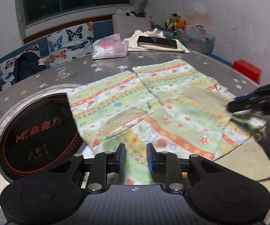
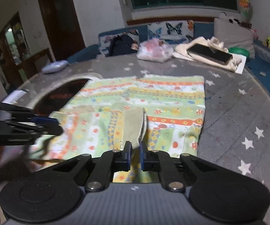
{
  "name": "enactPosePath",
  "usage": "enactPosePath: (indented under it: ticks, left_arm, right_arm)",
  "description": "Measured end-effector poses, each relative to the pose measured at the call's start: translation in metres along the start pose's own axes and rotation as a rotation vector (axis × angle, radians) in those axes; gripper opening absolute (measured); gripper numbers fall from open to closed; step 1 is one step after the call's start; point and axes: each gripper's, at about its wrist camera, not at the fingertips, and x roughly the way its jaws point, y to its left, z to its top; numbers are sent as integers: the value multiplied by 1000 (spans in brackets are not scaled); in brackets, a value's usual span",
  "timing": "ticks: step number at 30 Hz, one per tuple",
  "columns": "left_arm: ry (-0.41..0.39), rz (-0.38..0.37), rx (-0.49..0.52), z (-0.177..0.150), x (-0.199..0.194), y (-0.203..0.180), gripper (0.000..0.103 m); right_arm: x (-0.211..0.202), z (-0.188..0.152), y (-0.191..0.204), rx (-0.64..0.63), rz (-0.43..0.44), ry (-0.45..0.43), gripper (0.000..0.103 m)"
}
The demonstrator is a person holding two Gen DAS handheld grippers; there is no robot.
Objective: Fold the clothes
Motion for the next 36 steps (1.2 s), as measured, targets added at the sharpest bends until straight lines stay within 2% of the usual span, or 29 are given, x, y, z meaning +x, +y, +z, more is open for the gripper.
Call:
enactPosePath:
  ticks: [3,7,10,14,18,21,24,27,30,32,34,36]
  left_arm:
    - [8,2,8,-3,0,8,28]
    - [11,-1,20,3,-4,9,31]
    - [-27,-38,37,10,-16,-1,37]
    - [-53,-109,60,18,-19,-24,39]
    - [-24,-153,106,17,-4,-48,39]
    - [2,-171,143,5,-4,-54,37]
    - [18,-183,169,-3,-12,-55,39]
    - [23,-196,137,-5,-22,-54,39]
    - [40,-208,71,-4,-34,-57,49]
    - [61,-197,30,-4,-44,-62,55]
    - [65,-175,4,-7,-57,-67,57]
    - [91,-183,-55,-9,-63,-68,57]
  right_arm:
    - [-8,-2,1,18,23,1,8]
    - [0,-9,-6,33,-40,44,11]
    - [-7,-1,-8,9,-64,-1,13]
    - [-6,17,-3,-43,-42,-62,25]
    - [18,23,7,-93,-13,-37,27]
    - [34,14,10,-130,-28,20,27]
    - [29,6,11,-166,-52,23,29]
    - [17,2,13,-201,-46,2,29]
    - [20,-3,15,-230,-34,38,30]
    - [15,-5,16,-250,-34,31,31]
    - [8,-6,17,-267,-33,25,37]
    - [-2,-9,17,-287,-31,23,38]
